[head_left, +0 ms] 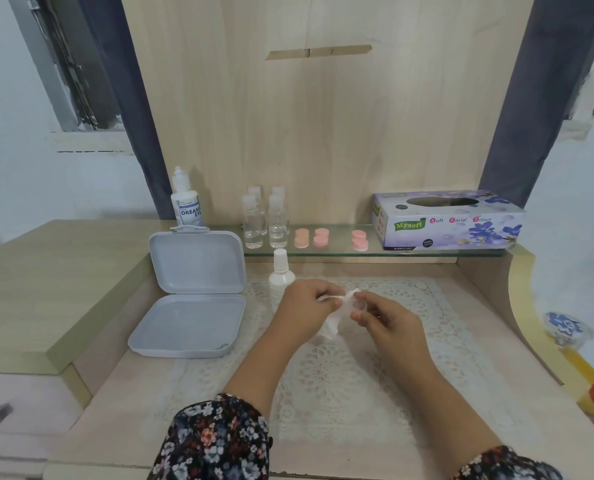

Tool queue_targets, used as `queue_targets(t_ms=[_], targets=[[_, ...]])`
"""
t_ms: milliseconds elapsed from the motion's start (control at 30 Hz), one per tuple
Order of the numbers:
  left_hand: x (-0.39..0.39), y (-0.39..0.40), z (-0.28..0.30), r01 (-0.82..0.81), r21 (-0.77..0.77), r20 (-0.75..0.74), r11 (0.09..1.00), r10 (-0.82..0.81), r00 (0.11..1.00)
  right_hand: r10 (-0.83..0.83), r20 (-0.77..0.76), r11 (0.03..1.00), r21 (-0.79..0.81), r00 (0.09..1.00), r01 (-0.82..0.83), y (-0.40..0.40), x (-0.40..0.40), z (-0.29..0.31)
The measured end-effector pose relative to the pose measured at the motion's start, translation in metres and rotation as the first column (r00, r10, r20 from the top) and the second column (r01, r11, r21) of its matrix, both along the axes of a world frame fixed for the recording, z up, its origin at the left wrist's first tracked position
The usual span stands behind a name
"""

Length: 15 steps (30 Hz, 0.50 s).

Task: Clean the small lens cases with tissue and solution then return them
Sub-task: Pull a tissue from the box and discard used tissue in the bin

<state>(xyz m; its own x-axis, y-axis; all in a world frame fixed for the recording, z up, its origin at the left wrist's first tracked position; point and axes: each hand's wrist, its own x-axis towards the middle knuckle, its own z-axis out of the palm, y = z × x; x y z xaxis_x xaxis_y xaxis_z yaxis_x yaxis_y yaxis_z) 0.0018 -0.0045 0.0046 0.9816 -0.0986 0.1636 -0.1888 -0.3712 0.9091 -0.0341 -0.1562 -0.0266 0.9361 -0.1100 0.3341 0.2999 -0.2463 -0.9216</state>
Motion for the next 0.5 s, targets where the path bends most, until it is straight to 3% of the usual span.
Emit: queue_targets(t_ms=[200,300,433,500], targets=[[-0.002,-0.004,-0.002,-0.144,0.019,0.005,0.989,0.144,0.99,-0.025,0.027,0.999,-0.029,0.999,0.025,0.002,0.0,-0.001],[-0.005,-0.008,-0.008,-0.242,-0.064,0.045,0.968,0.245,0.969,-0.023,0.013,1.0,-0.021,1.0,0.023,0.004,0.001,-0.001],[-0.018,-0.017,-0.012,-0.298,-0.159,0.205,0.941,0.326,0.923,-0.043,-0.016,0.997,0.066,0.999,0.044,0.003,0.002,-0.001],[-0.021,-0.018,-0.012,-0.245,-0.082,0.307,0.966,0.258,0.916,-0.056,-0.03,0.99,0.126,0.998,0.059,0.0,0.002,0.0]])
